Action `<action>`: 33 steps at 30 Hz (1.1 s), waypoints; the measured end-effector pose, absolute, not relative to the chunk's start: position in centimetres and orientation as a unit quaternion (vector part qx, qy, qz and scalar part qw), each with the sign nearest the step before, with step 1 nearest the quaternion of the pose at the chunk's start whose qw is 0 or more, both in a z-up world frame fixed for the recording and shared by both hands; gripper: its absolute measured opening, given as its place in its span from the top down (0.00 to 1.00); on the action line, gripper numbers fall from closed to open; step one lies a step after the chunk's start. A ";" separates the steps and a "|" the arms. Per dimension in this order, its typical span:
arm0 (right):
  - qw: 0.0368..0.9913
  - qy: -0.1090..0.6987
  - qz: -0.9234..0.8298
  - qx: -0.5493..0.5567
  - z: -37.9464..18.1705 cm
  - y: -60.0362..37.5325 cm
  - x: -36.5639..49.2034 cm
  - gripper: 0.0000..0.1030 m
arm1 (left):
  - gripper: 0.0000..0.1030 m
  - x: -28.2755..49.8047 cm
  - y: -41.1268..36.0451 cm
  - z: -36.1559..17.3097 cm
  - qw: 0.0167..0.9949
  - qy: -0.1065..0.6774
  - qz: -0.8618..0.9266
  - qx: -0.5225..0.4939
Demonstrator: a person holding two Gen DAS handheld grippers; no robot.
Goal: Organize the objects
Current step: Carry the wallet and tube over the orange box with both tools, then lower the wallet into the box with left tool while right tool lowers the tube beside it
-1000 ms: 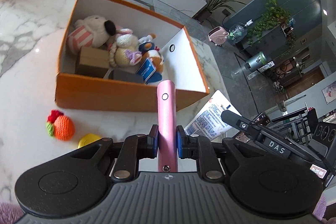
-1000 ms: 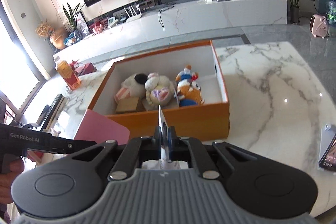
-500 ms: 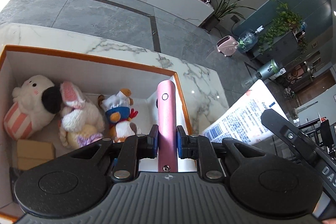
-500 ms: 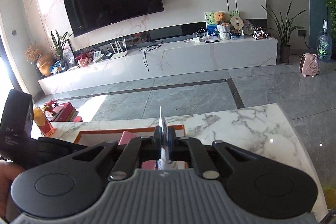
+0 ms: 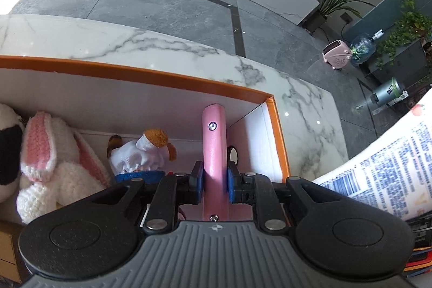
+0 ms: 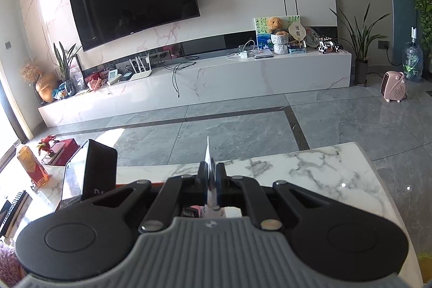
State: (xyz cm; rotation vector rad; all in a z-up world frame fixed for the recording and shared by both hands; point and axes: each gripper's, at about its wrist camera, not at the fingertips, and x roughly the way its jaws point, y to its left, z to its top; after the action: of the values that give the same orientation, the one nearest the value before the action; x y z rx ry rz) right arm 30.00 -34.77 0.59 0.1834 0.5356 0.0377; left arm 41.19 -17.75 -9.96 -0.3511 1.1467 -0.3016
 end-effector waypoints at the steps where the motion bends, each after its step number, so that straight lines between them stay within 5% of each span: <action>1: 0.960 0.264 0.018 0.088 0.5 -34.9 30.0 0.95 | 0.79 41.2 -17.8 -10.0 0.813 0.539 -0.140 -0.167; 15: 0.957 0.274 0.024 0.088 -0.4 -34.9 29.6 0.95 | 0.76 41.2 -14.5 -10.5 0.759 0.558 -0.184 -0.282; 33: 0.960 0.254 0.066 0.100 0.6 -32.4 33.5 0.95 | 0.78 40.3 -14.3 -10.8 0.766 0.536 -0.262 -0.237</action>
State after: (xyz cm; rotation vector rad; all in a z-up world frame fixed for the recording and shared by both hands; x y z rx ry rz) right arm 33.52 -32.44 0.59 0.2033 0.5153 0.1336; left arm 40.33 -14.33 -10.83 -0.5157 1.1651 -0.5694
